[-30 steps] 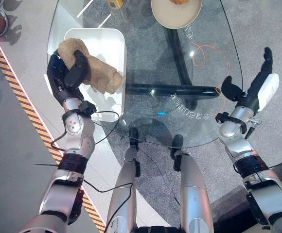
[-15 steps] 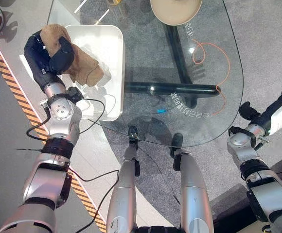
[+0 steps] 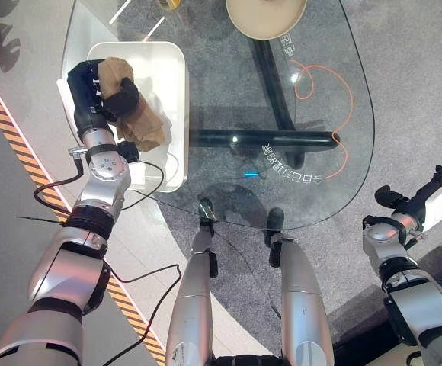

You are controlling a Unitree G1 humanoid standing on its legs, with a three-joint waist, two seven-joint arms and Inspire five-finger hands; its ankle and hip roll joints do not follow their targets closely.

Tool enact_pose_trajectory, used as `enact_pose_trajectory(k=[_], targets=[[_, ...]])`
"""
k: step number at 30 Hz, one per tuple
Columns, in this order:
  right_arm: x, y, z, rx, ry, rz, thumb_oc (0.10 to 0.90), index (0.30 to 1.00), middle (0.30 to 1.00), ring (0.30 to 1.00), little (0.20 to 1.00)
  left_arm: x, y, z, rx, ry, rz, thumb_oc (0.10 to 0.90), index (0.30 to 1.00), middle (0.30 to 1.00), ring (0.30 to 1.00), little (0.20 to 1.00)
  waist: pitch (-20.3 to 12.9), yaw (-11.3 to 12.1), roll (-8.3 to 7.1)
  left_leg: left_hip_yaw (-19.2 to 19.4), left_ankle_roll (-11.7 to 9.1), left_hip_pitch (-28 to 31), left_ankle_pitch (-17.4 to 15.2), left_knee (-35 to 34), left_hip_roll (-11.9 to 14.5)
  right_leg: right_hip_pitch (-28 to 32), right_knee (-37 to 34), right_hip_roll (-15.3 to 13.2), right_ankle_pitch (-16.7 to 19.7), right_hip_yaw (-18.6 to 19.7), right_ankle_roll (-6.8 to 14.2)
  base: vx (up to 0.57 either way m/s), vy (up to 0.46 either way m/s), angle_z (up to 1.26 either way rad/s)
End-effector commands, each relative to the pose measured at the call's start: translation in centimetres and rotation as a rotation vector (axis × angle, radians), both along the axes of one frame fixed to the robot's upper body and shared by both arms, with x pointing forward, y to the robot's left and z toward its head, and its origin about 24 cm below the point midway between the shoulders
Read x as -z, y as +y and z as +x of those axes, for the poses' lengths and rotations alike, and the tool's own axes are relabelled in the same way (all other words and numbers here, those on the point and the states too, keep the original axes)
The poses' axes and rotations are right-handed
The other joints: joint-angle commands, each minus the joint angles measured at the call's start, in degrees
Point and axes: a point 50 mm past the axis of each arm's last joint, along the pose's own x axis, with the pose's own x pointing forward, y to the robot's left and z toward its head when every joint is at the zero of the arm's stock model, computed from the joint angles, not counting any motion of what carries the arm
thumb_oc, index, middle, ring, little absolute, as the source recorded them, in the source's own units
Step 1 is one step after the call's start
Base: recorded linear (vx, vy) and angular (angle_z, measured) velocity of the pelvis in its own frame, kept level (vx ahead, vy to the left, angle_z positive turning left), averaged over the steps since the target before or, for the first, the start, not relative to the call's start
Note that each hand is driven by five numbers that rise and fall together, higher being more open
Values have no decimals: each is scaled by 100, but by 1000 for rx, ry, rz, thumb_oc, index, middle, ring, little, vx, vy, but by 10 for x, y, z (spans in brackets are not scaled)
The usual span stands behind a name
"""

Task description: Wipe the table with a cloth and put it in the basket.

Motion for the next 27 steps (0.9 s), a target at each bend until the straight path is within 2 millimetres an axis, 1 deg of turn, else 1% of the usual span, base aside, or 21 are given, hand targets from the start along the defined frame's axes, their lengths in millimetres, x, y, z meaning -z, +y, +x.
enact_pose_trajectory(k=[1,8,16,26,27], targets=[[-2,-17,-8,74,3,9,800,900,900,900,900,-86,23,-12,-82,-247,112,100,300,300,300,200,-159,40,-114,559,203,120,-1141,807,-265,283,-1034,415,442,242,240,0,0,0],[3,-17,-10,61,51,7,800,900,900,900,900,-74,26,-5,-110,-132,195,100,300,300,300,200,-159,-7,-91,583,197,133,-1128,788,-255,250,-1013,416,451,275,247,3,4,0],[-1,-16,-5,44,78,-3,800,900,900,900,900,-65,28,1,-110,-13,260,100,300,300,300,200,-159,-59,-77,620,186,96,-1094,784,-250,188,-1011,419,480,289,247,2,15,-3],[-5,-14,-2,28,83,-17,800,900,900,900,900,-56,25,6,-81,70,275,100,300,300,300,200,-159,-125,-86,648,178,45,-1082,814,-233,109,-990,427,515,318,252,2,4,-1],[-4,-14,-1,27,82,-18,800,900,900,900,900,-55,25,7,-80,78,267,221,404,404,404,321,-159,-130,-87,651,176,46,-1081,808,-229,110,-992,426,513,321,253,9,15,-4]])
